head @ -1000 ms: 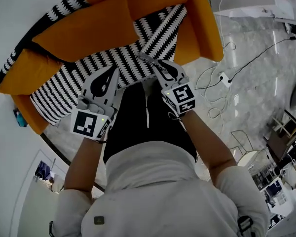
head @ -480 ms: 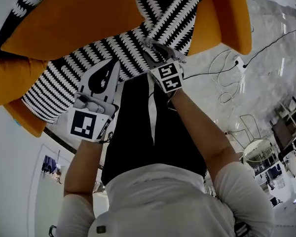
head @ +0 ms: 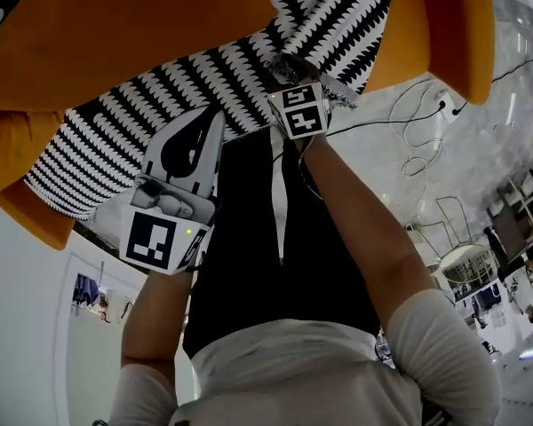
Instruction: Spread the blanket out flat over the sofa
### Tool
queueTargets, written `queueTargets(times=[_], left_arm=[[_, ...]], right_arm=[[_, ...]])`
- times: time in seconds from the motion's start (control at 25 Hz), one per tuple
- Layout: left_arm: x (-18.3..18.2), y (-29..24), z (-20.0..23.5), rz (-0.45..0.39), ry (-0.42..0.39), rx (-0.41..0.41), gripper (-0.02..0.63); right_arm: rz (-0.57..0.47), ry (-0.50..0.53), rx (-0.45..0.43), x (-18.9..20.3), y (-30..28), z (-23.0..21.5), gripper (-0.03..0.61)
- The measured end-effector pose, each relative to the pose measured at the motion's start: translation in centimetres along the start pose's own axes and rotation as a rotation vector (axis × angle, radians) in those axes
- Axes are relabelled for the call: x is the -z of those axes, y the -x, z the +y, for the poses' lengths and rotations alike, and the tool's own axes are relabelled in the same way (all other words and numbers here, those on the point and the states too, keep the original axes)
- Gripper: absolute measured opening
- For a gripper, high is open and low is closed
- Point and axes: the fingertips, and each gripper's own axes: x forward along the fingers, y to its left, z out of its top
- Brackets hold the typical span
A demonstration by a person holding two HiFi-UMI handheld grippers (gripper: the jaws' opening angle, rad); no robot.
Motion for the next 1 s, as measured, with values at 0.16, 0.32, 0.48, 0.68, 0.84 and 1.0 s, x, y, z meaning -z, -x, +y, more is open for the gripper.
queueTargets(times=[0.16,0.32,0.48,0.68,0.84,1.0], left_arm=[[1.3,1.9,1.5,-0.003,0.028,-0.007,0.009],[1.2,1.8,1.9,0.006,0.036,-0.005,0.009],[1.2,0.9,2.2,0.009,0.049,-0.005,0.009],[1.2,0.7,1.9,0.009,0.052,0.0,0.009],[-1.5,1.7,2.0,0.009,0.051,0.004,0.009],[-6.4,1.6,2.7,-0.017,0.004,0.056,0.009]], right_arm=[[0.023,0.027,0.059,0.4,-1.4,1.3,0.233],[0.035,0.058,0.122,0.2,-1.3,0.3,0.186],[0.047,0.082,0.133,0.4,-1.3,-1.3,0.134],[0.06,0.072,0.117,0.7,-0.8,-2.4,0.054],[0.067,0.061,0.099,-1.2,1.3,-1.3,0.044],[0.008,0.025,0.136,-6.1,3.9,-1.3,0.041]])
